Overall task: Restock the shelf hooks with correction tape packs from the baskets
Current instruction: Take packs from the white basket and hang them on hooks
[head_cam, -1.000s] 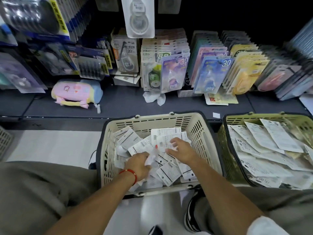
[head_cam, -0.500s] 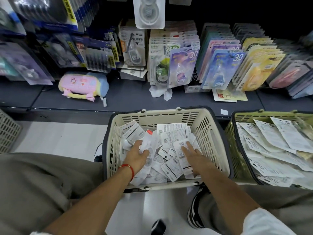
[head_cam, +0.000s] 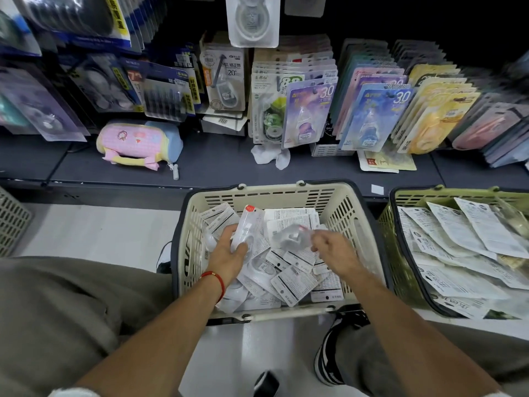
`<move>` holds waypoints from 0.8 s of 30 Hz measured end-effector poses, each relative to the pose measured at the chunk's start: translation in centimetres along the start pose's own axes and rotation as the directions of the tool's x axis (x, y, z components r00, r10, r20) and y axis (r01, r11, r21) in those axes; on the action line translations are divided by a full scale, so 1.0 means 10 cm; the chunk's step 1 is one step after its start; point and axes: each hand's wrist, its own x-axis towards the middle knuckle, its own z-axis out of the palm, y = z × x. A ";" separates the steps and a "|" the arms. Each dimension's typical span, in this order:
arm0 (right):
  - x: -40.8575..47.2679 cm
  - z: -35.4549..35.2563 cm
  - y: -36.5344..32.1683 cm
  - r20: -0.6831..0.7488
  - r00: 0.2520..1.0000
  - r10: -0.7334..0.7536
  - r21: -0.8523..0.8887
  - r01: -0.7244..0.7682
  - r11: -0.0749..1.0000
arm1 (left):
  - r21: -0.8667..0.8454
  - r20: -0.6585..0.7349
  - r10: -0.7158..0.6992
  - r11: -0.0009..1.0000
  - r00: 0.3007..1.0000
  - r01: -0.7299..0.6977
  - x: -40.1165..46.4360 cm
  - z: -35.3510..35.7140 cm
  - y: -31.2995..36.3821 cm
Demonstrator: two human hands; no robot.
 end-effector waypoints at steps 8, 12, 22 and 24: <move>0.15 -0.13 -0.43 0.190 0.976 -0.103 0.392 0.021 0.920 | -0.213 0.193 -0.175 0.953 0.966 0.215 -0.06 0.10 0.08; 0.25 0.17 -0.42 0.169 0.985 -0.022 0.385 -0.045 0.922 | -0.359 0.248 -0.232 0.880 0.940 0.312 -0.07 0.11 0.01; 0.61 0.45 -0.17 -0.132 0.989 0.069 -0.049 -0.077 0.996 | -0.222 0.133 -0.230 0.941 0.964 0.255 0.04 0.08 -0.29; 0.66 0.35 0.02 -0.243 0.962 0.121 -0.263 -0.185 0.947 | -0.207 0.095 -0.234 0.946 0.968 0.249 0.07 0.05 -0.35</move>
